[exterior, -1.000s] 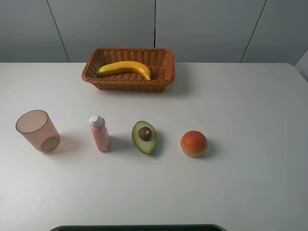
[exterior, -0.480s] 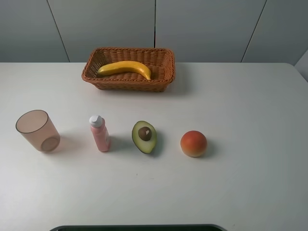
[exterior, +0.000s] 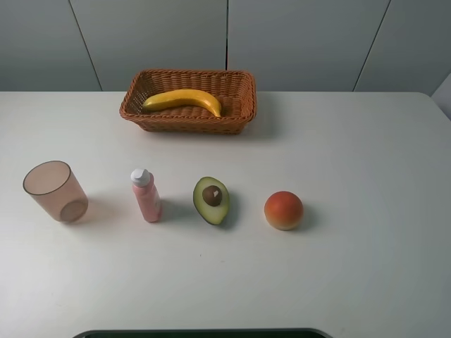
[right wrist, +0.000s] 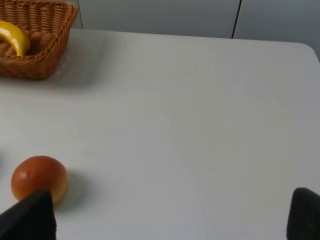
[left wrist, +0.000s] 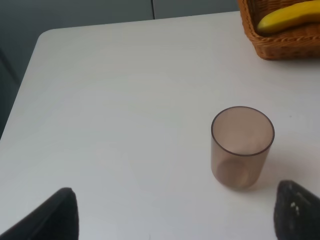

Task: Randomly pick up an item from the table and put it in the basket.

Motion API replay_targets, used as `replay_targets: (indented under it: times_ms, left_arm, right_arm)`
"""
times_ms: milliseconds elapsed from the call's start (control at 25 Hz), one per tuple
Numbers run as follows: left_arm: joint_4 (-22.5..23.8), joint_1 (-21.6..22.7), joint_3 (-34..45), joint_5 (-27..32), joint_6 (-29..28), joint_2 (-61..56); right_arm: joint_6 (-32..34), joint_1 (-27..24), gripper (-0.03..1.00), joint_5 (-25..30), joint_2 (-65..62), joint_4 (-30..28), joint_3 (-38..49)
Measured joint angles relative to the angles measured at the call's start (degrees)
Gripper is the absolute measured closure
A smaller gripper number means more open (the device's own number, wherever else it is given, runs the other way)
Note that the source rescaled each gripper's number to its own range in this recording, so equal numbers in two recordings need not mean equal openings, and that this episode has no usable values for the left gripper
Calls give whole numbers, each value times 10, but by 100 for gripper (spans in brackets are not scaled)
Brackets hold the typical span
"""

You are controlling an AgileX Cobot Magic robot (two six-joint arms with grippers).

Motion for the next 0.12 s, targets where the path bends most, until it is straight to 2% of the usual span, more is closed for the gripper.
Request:
replay_targets:
  times_ms: [120]
  left_arm:
    - [0, 0, 0, 0, 0, 0]
  right_arm:
    - [0, 0, -3, 0, 0, 0, 0]
